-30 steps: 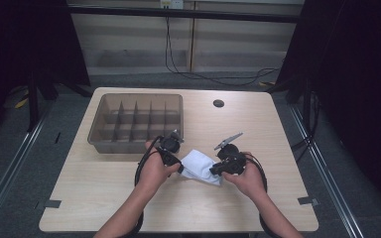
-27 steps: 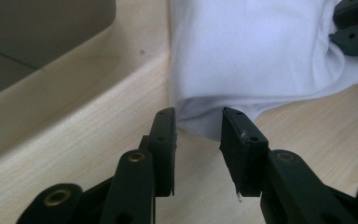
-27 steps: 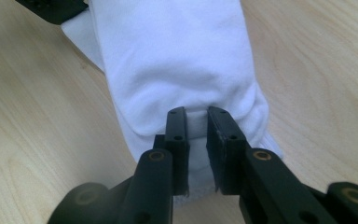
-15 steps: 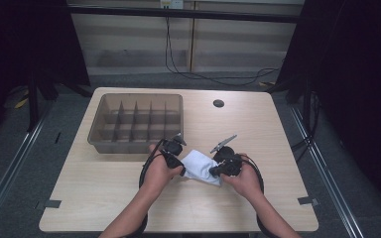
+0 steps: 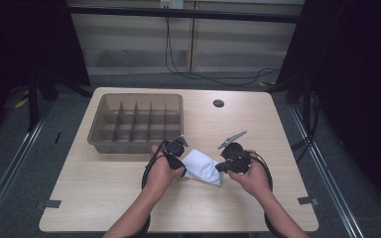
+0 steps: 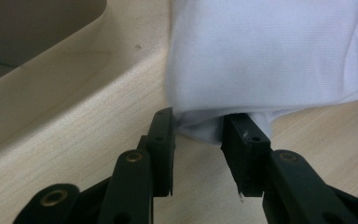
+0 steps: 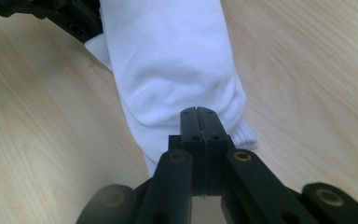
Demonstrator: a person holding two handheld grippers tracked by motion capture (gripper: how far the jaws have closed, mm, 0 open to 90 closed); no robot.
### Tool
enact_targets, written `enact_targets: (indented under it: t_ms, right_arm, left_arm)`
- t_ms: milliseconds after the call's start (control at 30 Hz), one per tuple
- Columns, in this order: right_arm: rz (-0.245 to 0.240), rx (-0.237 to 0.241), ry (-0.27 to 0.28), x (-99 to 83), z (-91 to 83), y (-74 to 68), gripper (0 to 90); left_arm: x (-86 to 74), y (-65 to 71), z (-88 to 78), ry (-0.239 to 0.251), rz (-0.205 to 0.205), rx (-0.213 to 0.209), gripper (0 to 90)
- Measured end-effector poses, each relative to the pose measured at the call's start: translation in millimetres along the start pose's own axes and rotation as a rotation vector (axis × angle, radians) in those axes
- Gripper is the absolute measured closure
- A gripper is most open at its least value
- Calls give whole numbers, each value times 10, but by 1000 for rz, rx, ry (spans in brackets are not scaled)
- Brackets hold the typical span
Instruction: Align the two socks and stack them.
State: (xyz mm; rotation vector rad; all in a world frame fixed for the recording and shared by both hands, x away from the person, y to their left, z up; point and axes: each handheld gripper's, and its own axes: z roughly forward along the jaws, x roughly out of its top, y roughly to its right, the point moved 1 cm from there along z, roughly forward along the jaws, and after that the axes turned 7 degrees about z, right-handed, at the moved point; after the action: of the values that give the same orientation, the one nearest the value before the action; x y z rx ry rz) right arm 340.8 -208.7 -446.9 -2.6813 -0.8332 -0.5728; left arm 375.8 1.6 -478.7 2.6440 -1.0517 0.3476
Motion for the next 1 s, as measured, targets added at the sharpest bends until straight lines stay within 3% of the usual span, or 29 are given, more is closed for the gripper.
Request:
enact_targets:
  t_ms: [133,167,233,500,600,733,1000]
  right_arm:
    - [29,12,16,-22,-4,0,900]
    - [38,25,26,5,11,-16,826]
    - [36,25,31,25,20,-23,823]
    - [3,2,-33,122,282,-89,742]
    - [-18,-20,-36,92,357,-114,865]
    - [-29,-34,-48,109,313,-122,897]
    - [-6,4,11,103,-24,-94,899]
  left_arm:
    - [-3,-8,-3,0,-6,-3,640]
    - [-4,-11,-2,2,-5,-4,638]
    - [-4,-16,-4,0,-5,-6,637]
    - [0,1,3,4,7,9,639]
    - [0,2,4,4,7,11,644]
    - [-3,-2,2,3,1,15,663]
    - [5,-5,2,-5,-3,25,686]
